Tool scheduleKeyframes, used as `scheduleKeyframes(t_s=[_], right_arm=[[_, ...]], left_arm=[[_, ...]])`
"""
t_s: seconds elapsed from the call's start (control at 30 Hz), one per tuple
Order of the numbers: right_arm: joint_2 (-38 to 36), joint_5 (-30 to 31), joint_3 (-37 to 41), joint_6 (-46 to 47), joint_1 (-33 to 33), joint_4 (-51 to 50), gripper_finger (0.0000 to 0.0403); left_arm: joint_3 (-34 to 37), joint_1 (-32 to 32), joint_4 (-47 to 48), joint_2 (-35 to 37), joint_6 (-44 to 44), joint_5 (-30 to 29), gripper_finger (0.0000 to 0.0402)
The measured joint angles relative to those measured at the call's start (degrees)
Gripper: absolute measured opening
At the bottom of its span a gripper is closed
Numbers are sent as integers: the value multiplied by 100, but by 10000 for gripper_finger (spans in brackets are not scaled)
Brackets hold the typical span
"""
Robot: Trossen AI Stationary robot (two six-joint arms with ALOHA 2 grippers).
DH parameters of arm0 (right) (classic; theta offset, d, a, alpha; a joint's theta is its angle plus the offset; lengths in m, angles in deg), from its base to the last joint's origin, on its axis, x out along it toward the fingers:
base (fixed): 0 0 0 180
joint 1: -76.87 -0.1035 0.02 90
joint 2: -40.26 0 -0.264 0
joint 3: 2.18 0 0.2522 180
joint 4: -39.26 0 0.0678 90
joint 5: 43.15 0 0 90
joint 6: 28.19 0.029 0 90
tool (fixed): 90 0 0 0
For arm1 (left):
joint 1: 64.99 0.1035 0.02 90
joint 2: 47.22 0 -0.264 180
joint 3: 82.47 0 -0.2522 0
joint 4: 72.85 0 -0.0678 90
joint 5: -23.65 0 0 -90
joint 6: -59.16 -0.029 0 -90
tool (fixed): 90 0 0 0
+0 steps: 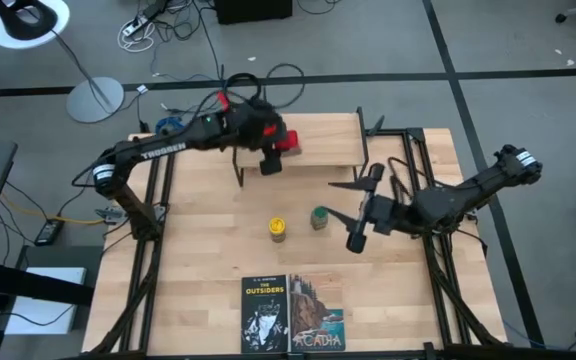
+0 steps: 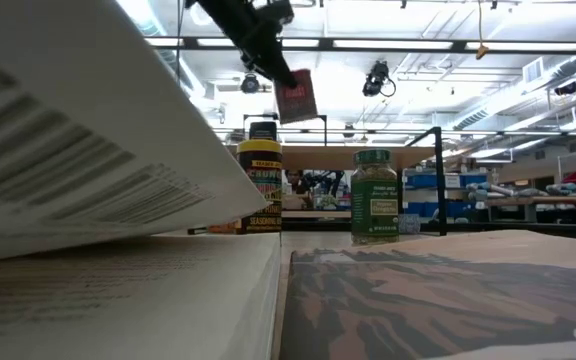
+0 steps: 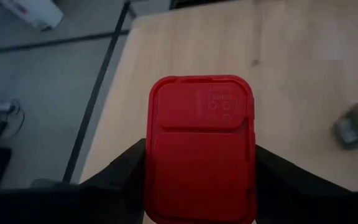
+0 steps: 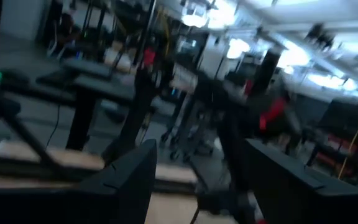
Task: Shelf spices
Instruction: Put the red seasoning can on the shelf
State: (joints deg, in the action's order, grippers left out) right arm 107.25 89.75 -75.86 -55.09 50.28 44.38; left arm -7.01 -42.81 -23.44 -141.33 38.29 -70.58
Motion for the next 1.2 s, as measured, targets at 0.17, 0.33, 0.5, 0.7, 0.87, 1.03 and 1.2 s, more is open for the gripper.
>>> scheduleKeyframes(t_s=[0.17, 0.33, 0.5, 0.7, 0.87, 1.03, 1.2], right_arm=[[-192, 2, -2, -480, -28, 347, 238], [-215, 115, -2, -486, -28, -28, 238], [-216, 173, -2, -489, -28, -215, 238], [-215, 173, -2, -600, -25, -239, 238], [-215, 173, -2, -622, -59, -239, 238], [-215, 247, -2, -638, -67, -241, 238], [-215, 258, -2, -638, -67, -244, 238]], left_arm=[[-670, 344, 520, -610, -36, 220, 207], [-1762, 472, 1090, -1332, -245, 219, 207], [-3051, 643, 1775, -2015, -436, 252, 207], [-4180, 975, 2458, -2765, -463, 523, 207], [-4323, 1222, 2580, -2965, -480, 543, 207], [-4320, 1417, 2596, -2970, -480, 676, 207], [-4320, 1512, 2604, -2970, -486, 1035, 207]])
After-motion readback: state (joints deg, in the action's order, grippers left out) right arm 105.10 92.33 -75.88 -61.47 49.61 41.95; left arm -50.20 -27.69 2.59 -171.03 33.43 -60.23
